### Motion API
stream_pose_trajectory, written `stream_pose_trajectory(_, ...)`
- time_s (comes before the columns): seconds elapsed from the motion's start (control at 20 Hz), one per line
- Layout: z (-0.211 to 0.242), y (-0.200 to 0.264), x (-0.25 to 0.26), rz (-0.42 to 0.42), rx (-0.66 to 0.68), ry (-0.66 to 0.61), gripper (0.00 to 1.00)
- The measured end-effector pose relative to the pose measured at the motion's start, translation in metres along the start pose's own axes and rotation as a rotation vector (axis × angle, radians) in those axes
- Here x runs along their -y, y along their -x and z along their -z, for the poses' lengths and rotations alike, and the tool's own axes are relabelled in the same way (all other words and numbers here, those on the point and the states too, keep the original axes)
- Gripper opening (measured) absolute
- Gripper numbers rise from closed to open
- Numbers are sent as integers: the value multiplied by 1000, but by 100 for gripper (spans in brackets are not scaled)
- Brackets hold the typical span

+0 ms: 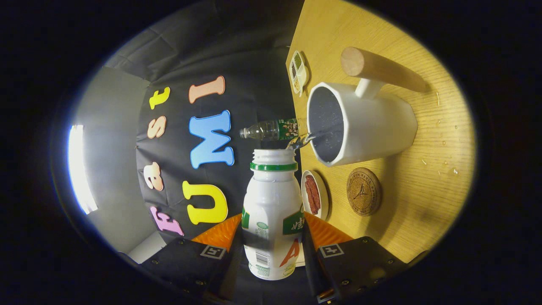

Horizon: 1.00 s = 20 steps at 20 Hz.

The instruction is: Take the bottle from table, then pour the juice into the cup, finally place the bottle on the coaster

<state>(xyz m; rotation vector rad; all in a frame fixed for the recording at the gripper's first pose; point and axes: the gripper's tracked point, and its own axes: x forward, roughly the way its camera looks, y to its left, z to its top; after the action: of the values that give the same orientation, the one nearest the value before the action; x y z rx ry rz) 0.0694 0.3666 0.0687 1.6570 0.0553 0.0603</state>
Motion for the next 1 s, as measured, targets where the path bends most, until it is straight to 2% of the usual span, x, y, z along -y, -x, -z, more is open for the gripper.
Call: stream_pose_trajectory(1.0, -4, 0, -8, -13, 10, -53, 65)
